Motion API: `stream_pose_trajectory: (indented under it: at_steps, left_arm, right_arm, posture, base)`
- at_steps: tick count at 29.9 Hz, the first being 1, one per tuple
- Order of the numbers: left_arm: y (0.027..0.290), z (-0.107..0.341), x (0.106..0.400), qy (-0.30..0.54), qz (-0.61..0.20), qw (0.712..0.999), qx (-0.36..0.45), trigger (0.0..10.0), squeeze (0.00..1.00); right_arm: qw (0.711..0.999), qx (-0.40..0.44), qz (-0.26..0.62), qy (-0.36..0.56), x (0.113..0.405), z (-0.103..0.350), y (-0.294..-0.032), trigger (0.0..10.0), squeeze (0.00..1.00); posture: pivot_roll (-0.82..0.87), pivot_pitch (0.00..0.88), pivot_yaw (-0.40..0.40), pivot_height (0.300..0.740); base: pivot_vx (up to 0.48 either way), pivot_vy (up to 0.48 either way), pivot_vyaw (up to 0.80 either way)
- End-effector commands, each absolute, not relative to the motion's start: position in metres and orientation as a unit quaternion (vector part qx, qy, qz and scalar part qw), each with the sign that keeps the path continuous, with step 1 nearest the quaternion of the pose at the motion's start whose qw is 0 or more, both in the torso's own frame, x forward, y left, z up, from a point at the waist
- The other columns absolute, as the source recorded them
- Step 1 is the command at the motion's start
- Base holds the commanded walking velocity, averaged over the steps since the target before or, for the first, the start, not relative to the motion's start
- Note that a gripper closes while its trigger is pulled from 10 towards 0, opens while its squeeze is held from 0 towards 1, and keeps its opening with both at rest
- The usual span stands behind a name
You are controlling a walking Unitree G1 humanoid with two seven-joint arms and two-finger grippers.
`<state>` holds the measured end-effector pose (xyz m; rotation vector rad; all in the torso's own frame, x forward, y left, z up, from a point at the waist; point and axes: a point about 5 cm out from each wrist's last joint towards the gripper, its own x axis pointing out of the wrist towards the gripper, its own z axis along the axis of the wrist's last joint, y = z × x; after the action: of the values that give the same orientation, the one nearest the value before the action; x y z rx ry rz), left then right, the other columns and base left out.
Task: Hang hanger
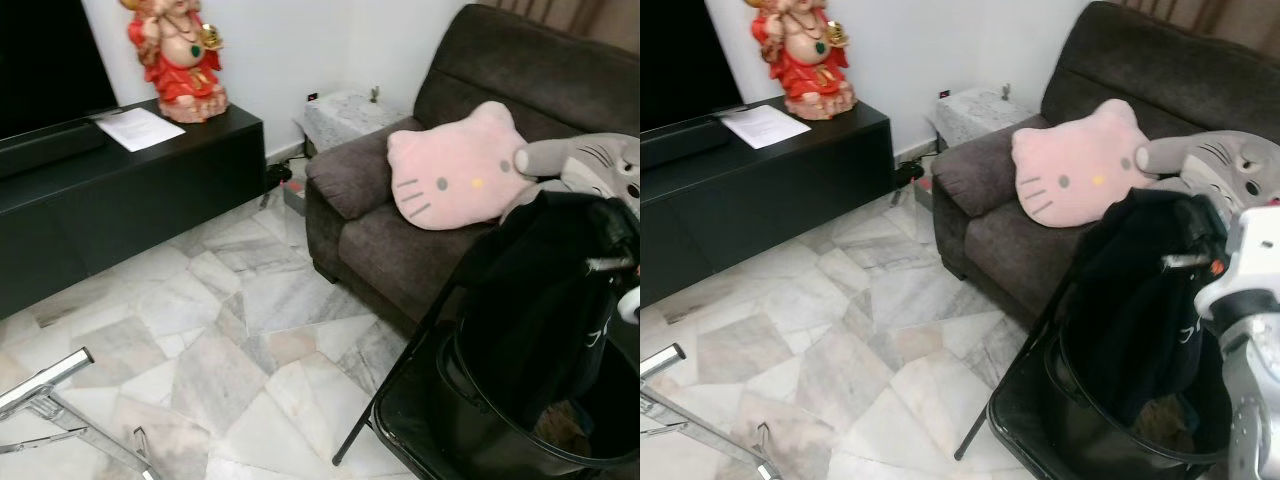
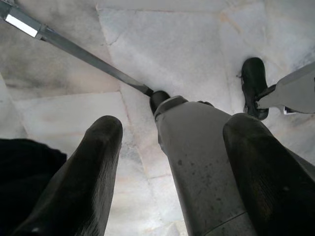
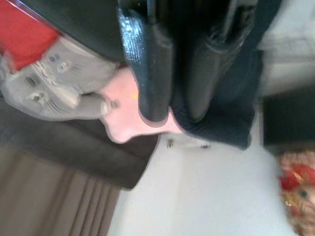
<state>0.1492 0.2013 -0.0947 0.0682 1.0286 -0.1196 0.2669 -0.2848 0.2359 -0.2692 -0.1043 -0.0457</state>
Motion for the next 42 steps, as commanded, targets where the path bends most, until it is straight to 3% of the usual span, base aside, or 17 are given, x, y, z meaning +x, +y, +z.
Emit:
stream_pose_trajectory:
  at_steps: [1,5,6,11,14,18,23,28,38,42]
  left_arm:
    - [0.201,-0.098,0.141,0.506,-0.064,0.859,0.04,10.0,0.0]
    - [0.201,-0.098,0.141,0.508,-0.07,0.858,0.043,10.0,0.0]
    - [0.201,-0.098,0.141,0.508,-0.071,0.857,0.044,10.0,0.0]
    - [0.202,-0.098,0.14,0.508,-0.072,0.857,0.045,10.0,0.0]
    - [0.202,-0.098,0.14,0.507,-0.073,0.858,0.047,10.0,0.0]
    - [0.202,-0.098,0.141,0.506,-0.072,0.858,0.046,10.0,0.0]
    - [0.202,-0.097,0.142,0.505,-0.071,0.859,0.045,10.0,0.0]
    - [0.203,-0.097,0.143,0.506,-0.073,0.858,0.046,10.0,0.0]
    - [0.206,-0.096,0.145,0.505,-0.077,0.858,0.053,10.0,0.0]
    - [0.207,-0.095,0.146,0.504,-0.077,0.858,0.054,10.0,0.0]
  right_arm:
    - [0.97,-0.232,-0.068,0.024,0.258,0.217,-0.304,0.0,0.0]
    - [0.984,-0.174,0.027,0.002,0.253,0.216,-0.285,0.0,0.0]
    - [0.981,-0.169,0.099,-0.007,0.249,0.218,-0.27,0.0,0.0]
    - [0.967,-0.168,0.189,-0.029,0.243,0.227,-0.258,0.0,0.0]
    - [0.941,-0.149,0.304,-0.03,0.227,0.233,-0.242,0.0,0.0]
    - [0.912,-0.172,0.367,0.06,0.21,0.208,-0.238,0.0,0.0]
    - [0.894,-0.223,0.359,0.149,0.202,0.178,-0.243,0.0,0.0]
    - [0.911,-0.22,0.321,0.138,0.201,0.19,-0.256,0.0,0.0]
    - [0.892,-0.282,0.277,0.22,0.171,0.198,-0.292,0.0,0.0]
    - [0.873,-0.302,0.284,0.255,0.167,0.191,-0.294,0.0,0.0]
  posture:
    - [-0.26,0.071,-0.009,0.74]
    - [-0.26,0.057,-0.003,0.74]
    - [-0.26,0.048,-0.003,0.74]
    - [-0.26,0.035,-0.003,0.74]
    - [-0.26,0.033,-0.001,0.74]
    - [-0.26,0.045,-0.003,0.74]
    - [-0.26,0.07,0.007,0.74]
    - [-0.28,0.085,0.019,0.74]
    - [-0.31,0.092,0.039,0.74]
    - [-0.31,0.094,0.039,0.74]
  base:
    - [0.0,0.0,0.0]
    - [0.0,0.0,0.0]
    - [0.0,0.0,0.0]
    - [0.0,0.0,0.0]
    - [0.0,0.0,0.0]
    - [0.0,0.0,0.0]
    - [0.0,0.0,0.0]
    - [0.0,0.0,0.0]
    - [0.0,0.0,0.0]
    - [0.0,0.0,0.0]
